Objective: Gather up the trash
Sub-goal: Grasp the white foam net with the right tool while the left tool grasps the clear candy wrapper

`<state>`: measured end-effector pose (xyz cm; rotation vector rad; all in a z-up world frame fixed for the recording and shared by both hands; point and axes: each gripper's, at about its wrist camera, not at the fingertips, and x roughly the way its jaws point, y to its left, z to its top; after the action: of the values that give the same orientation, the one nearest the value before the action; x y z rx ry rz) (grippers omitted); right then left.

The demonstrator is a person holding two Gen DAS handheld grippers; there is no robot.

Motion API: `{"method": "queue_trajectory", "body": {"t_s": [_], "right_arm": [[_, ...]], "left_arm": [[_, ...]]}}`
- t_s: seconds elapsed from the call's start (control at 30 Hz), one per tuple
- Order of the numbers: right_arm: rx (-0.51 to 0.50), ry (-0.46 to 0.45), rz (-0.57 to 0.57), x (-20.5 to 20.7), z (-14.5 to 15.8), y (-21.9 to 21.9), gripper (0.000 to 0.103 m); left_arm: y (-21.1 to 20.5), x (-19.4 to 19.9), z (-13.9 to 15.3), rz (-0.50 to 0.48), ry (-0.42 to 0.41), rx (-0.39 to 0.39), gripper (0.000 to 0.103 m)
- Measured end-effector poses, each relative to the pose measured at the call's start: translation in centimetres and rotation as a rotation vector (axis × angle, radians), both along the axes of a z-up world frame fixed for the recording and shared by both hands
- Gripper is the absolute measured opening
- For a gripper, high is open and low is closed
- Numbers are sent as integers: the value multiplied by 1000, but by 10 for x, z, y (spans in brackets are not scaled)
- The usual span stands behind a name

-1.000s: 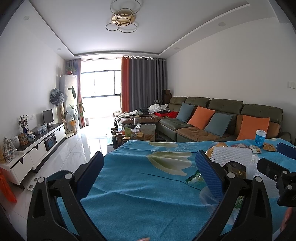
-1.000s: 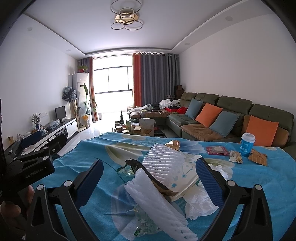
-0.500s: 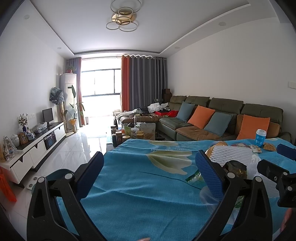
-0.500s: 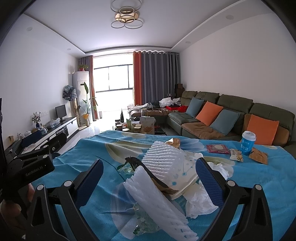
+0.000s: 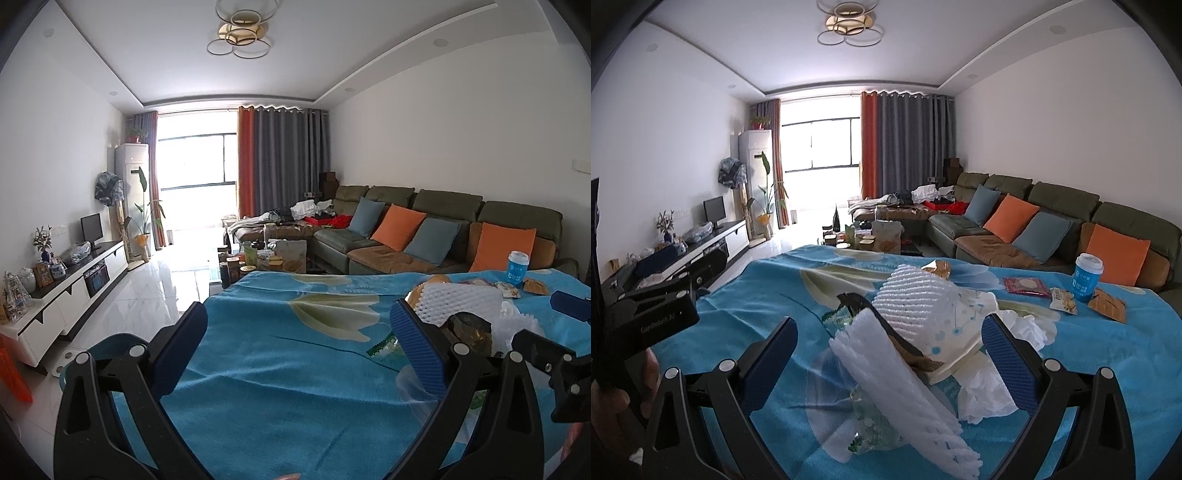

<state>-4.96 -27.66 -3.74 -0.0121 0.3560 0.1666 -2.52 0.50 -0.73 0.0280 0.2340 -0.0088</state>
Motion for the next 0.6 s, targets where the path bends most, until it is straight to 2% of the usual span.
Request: {"method": "queue_trajectory", "body": {"t_s": [0.1, 0.2, 0.27, 0.3, 0.37, 0.47, 0.6], "right_arm": [[-16, 21, 16, 0, -3, 0, 88], [-29, 45, 35, 0, -6, 1, 75], [-32, 61, 47, 0, -9, -2, 58], [-31, 68, 52, 0, -10, -2, 54], [-29, 82, 58, 0, -11, -5, 34], [-16, 88, 65, -1, -11, -11, 19], [14, 80, 77, -3, -6, -23, 15]], "left_arm": [[-3, 3, -2, -22, 17, 2, 97], [-7, 5, -5, -49, 35, 12, 97], [-10, 6, -6, -67, 46, 15, 97], [-13, 8, -7, -83, 53, 16, 97], [-17, 10, -9, -112, 71, 24, 97], [-24, 17, -11, -170, 109, 18, 97], [-34, 24, -15, -226, 149, 16, 97]]}}
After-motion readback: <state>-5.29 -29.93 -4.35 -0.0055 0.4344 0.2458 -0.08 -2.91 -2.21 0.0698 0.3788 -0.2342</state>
